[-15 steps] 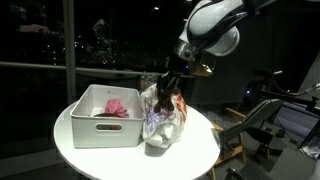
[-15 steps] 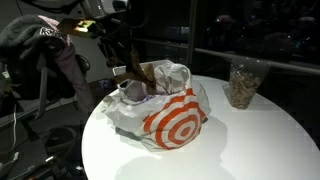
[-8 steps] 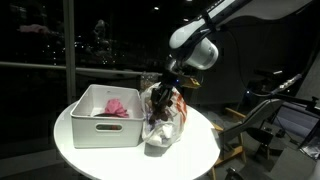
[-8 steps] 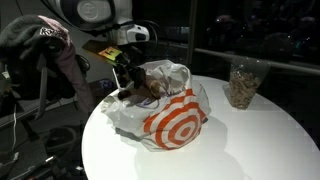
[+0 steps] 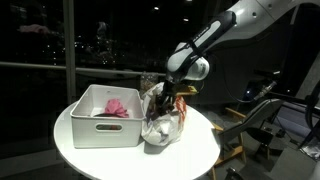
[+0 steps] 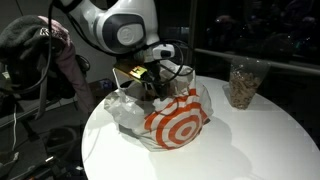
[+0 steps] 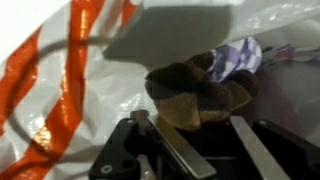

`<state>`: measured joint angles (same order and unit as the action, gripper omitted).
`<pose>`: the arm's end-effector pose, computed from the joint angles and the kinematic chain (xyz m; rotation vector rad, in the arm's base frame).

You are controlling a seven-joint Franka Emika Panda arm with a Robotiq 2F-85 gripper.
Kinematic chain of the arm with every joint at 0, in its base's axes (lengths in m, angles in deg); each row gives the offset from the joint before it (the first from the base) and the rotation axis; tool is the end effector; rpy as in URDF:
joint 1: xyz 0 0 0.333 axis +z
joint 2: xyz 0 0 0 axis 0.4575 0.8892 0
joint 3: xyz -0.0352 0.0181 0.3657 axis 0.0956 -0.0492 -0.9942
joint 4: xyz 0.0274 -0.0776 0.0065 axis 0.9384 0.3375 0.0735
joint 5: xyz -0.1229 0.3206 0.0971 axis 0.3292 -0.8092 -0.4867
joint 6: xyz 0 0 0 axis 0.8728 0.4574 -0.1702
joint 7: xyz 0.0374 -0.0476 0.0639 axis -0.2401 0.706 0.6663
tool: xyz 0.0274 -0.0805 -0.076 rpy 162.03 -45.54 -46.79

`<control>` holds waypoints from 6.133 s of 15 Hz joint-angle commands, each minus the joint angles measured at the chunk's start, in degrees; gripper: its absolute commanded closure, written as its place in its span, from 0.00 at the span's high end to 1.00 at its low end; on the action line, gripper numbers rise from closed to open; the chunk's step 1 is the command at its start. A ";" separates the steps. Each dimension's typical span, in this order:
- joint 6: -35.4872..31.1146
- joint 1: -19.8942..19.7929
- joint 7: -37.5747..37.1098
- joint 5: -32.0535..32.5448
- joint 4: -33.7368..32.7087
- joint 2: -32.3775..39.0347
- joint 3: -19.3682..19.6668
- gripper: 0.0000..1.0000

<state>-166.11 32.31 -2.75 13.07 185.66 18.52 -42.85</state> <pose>0.5461 0.0443 0.3589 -3.0916 -0.0850 -0.3080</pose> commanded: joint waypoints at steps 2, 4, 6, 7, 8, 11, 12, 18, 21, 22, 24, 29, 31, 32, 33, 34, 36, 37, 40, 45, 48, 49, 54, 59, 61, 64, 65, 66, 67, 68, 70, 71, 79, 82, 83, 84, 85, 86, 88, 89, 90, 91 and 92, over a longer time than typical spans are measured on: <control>-2.40 0.95 -10.57 9.29 -3.54 4.34 3.20 0.28; -2.17 0.68 -11.52 8.61 -3.49 3.95 2.57 0.42; -1.68 0.90 -12.33 8.35 -2.23 1.29 2.30 0.58; -1.59 1.30 -13.35 9.03 -1.79 0.15 2.61 0.65; -2.01 1.86 -14.82 10.16 -1.14 -1.30 3.13 0.72; -2.43 2.93 -19.79 15.15 -0.75 -4.48 4.04 0.93; -2.07 3.13 -21.52 17.20 -0.93 -5.30 4.07 0.99; -5.01 3.09 -20.41 19.15 -0.88 -9.15 -0.88 1.00; -7.84 4.51 -16.43 18.73 -2.89 -7.94 -4.84 1.00; -9.10 5.00 -14.46 17.16 -3.92 -6.82 -6.28 1.00; -9.42 6.21 -12.38 15.34 -6.63 -4.24 -8.48 1.00; -5.32 8.69 -9.37 11.90 -15.40 5.47 -10.85 1.00; -2.29 10.22 -11.30 13.56 -19.38 9.57 -9.12 1.00; 0.11 10.59 -11.28 13.33 -21.35 11.59 -8.68 1.00; 3.18 10.98 -11.39 13.27 -23.15 13.31 -8.15 1.00; 5.70 11.66 -12.01 14.08 -24.73 14.77 -7.16 1.00; 9.98 11.89 -11.35 13.63 -27.62 17.38 -6.71 1.00; 11.05 12.21 -11.10 13.60 -29.19 18.99 -6.64 1.00; 15.89 13.84 -12.09 13.99 -33.87 23.60 -5.99 1.00; 17.07 14.09 -11.33 13.04 -33.69 25.16 -6.46 1.00; 16.66 14.28 -11.04 13.25 -34.73 26.26 -6.46 1.00; 15.70 14.75 -12.10 13.86 -35.30 27.22 -5.78 1.00; 12.45 14.91 -11.81 14.13 -36.29 30.07 -5.03 0.80; 10.60 14.77 -11.88 13.66 -35.51 30.28 -4.33 0.42; 10.38 14.75 -12.04 13.53 -34.80 29.35 -4.29 0.28; 11.21 14.35 -11.73 12.70 -33.60 27.43 -4.93 0.08; 11.12 14.37 -11.88 12.72 -33.10 26.67 -4.89 0.07; 10.70 14.23 -12.16 12.49 -32.43 25.60 -4.97 0.09; 10.41 14.38 -12.67 12.87 -31.64 24.10 -4.56 0.07; 9.55 14.35 -13.19 12.98 -30.71 22.50 -4.37 0.08; 5.42 14.21 -14.92 13.16 -28.07 18.58 -3.72 0.09; 3.26 14.16 -15.89 13.25 -26.53 16.32 -3.29 0.09; -11.50 13.96 -24.32 19.44 -6.14 -5.88 1.39 0.09; -18.43 14.04 -27.43 23.11 3.46 -14.89 3.53 0.08; -20.71 13.78 -30.54 25.51 6.30 -17.75 4.51 0.08; -22.15 13.00 -32.94 27.56 9.09 -20.76 5.05 0.08; -22.81 11.77 -35.59 29.71 11.76 -23.84 5.38 0.09; -22.60 10.58 -36.78 30.05 14.40 -26.76 5.53 0.09; -21.21 8.90 -37.70 28.92 17.19 -29.23 6.39 0.10; -20.62 8.84 -37.31 27.54 18.28 -29.90 7.27 0.11; -20.14 9.50 -36.18 25.88 18.93 -29.53 8.76 0.12; -20.28 10.53 -35.02 24.39 19.48 -28.87 10.39 0.12; -20.49 6.53 -28.30 15.36 19.83 -27.29 5.65 0.12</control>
<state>-186.27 41.50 -38.61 39.83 203.62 -9.64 -34.31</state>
